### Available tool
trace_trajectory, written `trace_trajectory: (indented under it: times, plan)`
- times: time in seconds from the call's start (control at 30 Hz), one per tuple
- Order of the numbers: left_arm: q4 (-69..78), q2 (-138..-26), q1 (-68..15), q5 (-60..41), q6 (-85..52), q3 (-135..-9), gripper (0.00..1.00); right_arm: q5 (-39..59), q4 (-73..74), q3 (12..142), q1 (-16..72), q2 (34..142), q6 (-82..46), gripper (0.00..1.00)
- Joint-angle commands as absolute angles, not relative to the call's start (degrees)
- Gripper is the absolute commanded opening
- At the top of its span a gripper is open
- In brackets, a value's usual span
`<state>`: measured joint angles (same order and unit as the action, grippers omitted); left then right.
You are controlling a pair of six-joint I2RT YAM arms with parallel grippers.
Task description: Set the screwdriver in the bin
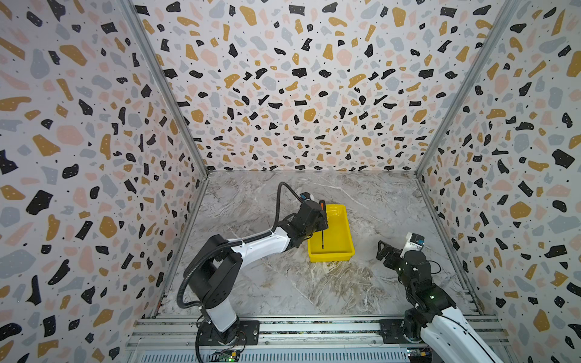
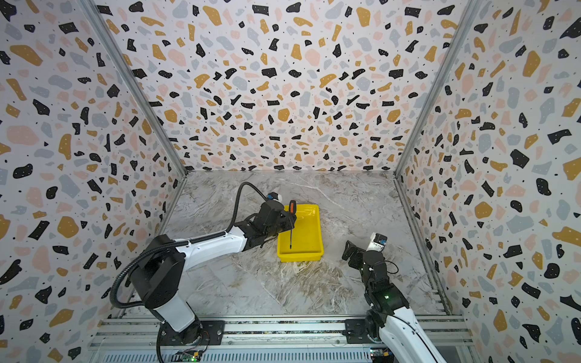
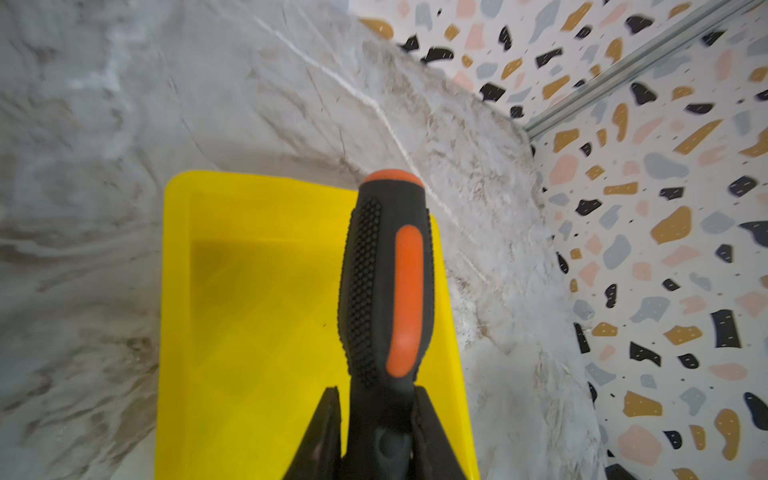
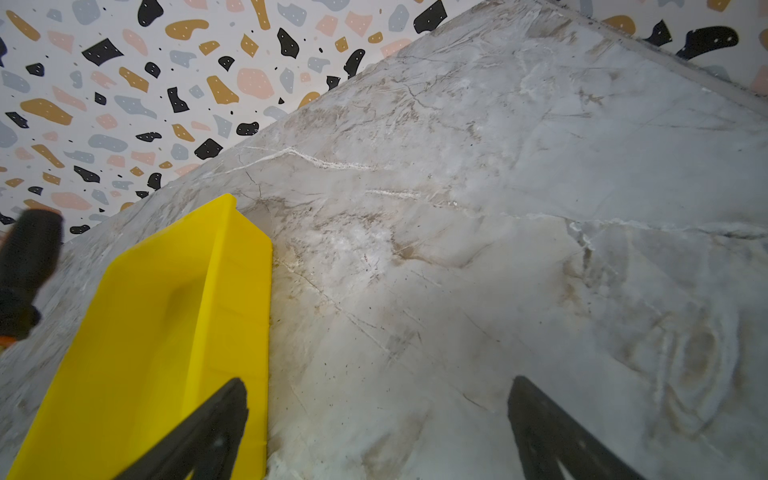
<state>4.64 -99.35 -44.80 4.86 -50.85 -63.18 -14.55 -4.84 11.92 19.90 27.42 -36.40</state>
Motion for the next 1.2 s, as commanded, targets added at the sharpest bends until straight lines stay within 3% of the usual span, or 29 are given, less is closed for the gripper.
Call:
trace_trajectory:
  times: [0.0, 0.3, 0.33, 0.4, 0.5, 0.57, 0.8, 0.97, 1.17]
  plan:
    - [8.8, -101.2, -46.1, 3.6, -51.6, -63.8, 0.06, -14.2, -4.7, 11.5, 20.1, 27.7, -36.2, 0.99]
    - [7.5, -102.2, -46.1, 5.5, -51.1, -64.4, 0.13, -13.9, -4.5, 11.4, 20.1, 27.6, -36.0, 0.99]
    - [6.5, -101.9, -46.1, 6.0, -51.1, -64.7, 0.21, -13.9, -4.5, 11.4, 20.1, 27.5, -36.0, 0.99]
    - [3.6, -100.7, -46.0, 8.3, -48.0, -65.6, 0.56, -13.8, -4.7, 11.4, 20.1, 27.4, -36.0, 0.99]
    - [-0.9, -97.4, -46.1, 13.3, -44.2, -66.5, 0.86, -13.7, -4.7, 11.4, 20.1, 27.0, -35.9, 0.99]
    - [-3.4, -95.1, -46.0, 15.9, -40.7, -67.4, 1.00, -13.8, -4.6, 11.3, 20.1, 26.9, -35.9, 0.99]
    - [-14.0, -85.1, -46.1, 27.0, -27.3, -66.0, 1.00, -13.6, -4.5, 11.3, 20.1, 27.1, -35.9, 0.99]
    - [-9.6, -71.7, -46.1, 36.9, -27.4, -48.9, 1.00, -13.4, -4.1, 11.1, 20.1, 27.3, -36.2, 0.99]
    - [-1.7, -54.8, -46.1, 39.1, -29.0, -27.9, 1.00, -13.4, -3.6, 10.9, 20.1, 27.9, -36.5, 0.99]
